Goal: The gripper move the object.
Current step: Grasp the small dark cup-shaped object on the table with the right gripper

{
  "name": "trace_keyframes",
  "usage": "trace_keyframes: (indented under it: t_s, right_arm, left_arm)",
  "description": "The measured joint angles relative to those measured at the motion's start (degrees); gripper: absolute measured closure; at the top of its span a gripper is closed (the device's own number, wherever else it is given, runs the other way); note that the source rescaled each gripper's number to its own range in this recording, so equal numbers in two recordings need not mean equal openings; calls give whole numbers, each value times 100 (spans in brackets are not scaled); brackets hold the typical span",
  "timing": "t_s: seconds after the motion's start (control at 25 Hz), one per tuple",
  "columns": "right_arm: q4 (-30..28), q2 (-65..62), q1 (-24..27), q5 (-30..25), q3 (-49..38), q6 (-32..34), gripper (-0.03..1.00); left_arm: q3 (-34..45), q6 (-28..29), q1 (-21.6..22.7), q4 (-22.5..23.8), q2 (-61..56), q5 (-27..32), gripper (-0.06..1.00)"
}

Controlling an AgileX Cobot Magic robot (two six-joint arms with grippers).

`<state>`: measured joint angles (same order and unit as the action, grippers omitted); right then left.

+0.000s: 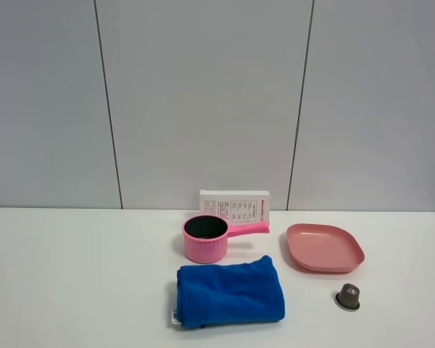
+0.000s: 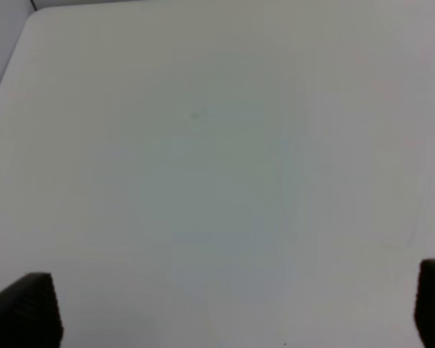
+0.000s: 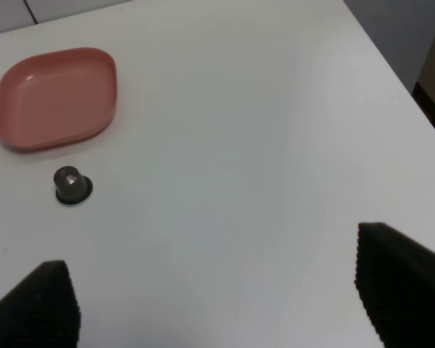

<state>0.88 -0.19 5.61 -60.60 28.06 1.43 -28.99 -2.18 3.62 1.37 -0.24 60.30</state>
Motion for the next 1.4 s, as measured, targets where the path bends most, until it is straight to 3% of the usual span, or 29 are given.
trace_keyframes:
  t_s: [0.04,1.0,1.12,1.28,1.4]
  right_arm:
    - [0,0,0,0,0,0,4]
    - [179,71,0,0,0,-57,4]
    - [737,689,0,7,119,-814,4]
    - [1756,2038,0,223,712,-2409,4]
    - [2384,3053,0,413,1216,-3000,5]
  left_arm:
    - [0,0,0,0,0,0,-6]
    - [0,0,0,0,0,0,-6]
    - [0,0,0,0,0,0,-6]
    - [0,0,0,0,0,0,-6]
    - [0,0,0,0,0,0,-6]
